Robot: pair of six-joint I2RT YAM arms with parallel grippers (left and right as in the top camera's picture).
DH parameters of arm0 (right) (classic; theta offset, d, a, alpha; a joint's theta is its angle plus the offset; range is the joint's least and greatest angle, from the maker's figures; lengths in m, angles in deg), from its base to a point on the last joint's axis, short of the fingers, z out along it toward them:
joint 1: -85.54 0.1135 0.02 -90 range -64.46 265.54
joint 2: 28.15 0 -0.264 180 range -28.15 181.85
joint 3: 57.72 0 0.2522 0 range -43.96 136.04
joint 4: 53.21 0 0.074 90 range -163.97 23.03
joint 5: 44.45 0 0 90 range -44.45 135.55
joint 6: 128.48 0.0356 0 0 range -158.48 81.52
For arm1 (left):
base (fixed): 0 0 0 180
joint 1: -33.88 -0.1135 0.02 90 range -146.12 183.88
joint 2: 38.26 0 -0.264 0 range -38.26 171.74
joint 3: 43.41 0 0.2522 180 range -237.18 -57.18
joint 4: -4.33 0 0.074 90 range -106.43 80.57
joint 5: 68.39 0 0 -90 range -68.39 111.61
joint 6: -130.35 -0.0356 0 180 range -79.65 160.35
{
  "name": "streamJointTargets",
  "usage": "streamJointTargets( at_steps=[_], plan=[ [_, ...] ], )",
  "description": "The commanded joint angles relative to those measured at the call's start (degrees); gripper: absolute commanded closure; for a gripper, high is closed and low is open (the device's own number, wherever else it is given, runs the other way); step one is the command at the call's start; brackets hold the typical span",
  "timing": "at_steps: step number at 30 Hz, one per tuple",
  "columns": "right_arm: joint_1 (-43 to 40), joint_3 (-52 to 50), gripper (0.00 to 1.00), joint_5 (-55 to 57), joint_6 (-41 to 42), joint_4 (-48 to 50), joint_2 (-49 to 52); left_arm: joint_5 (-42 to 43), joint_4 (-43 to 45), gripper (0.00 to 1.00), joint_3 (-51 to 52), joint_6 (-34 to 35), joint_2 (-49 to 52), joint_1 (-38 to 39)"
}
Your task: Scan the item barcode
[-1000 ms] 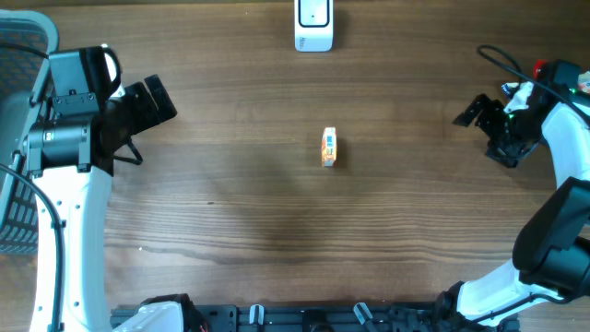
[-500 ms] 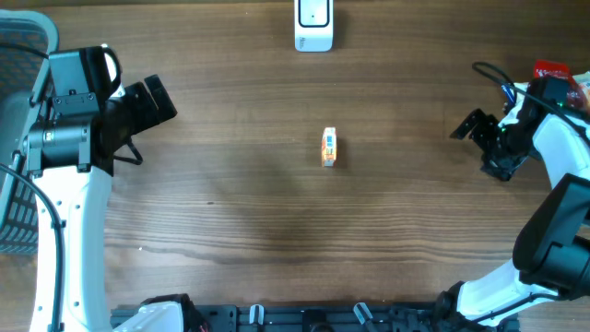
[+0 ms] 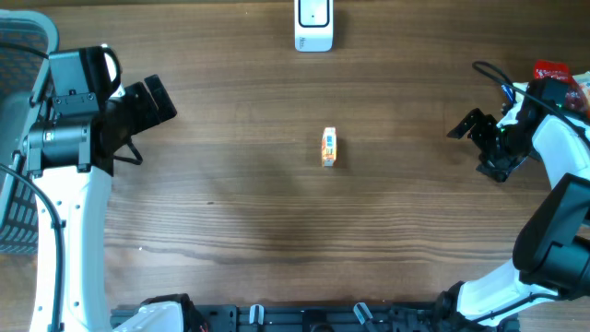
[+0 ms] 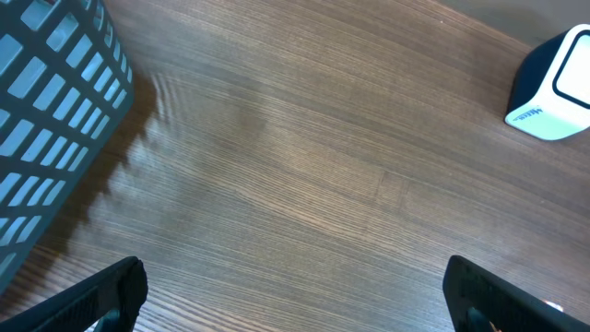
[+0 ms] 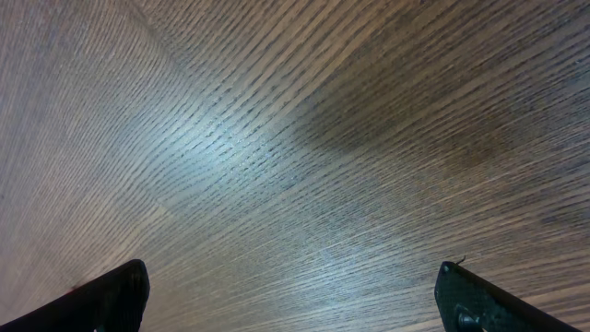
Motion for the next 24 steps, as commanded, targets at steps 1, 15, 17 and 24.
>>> streamJointTargets(
  at_steps=[1,15,17,24],
  plan=[
    [0.1,-0.2,0.0,-2.2,0.8,-0.1,-0.5,0.0,0.1,0.0,-0.2,0.9,-0.3,-0.3],
    [0.1,-0.2,0.0,-4.9,-0.5,-2.6,-0.5,0.1,0.1,0.0,-0.2,0.9,-0.3,-0.3],
    [0.3,-0.2,0.0,-4.9,-0.8,-2.8,-0.5,0.1,0.1,0.0,-0.2,0.9,-0.3,-0.3],
    [3.6,-0.2,0.0,-4.8,-1.0,-2.9,-0.5,0.1,0.1,0.0,-0.2,0.9,-0.3,-0.3]
  ],
)
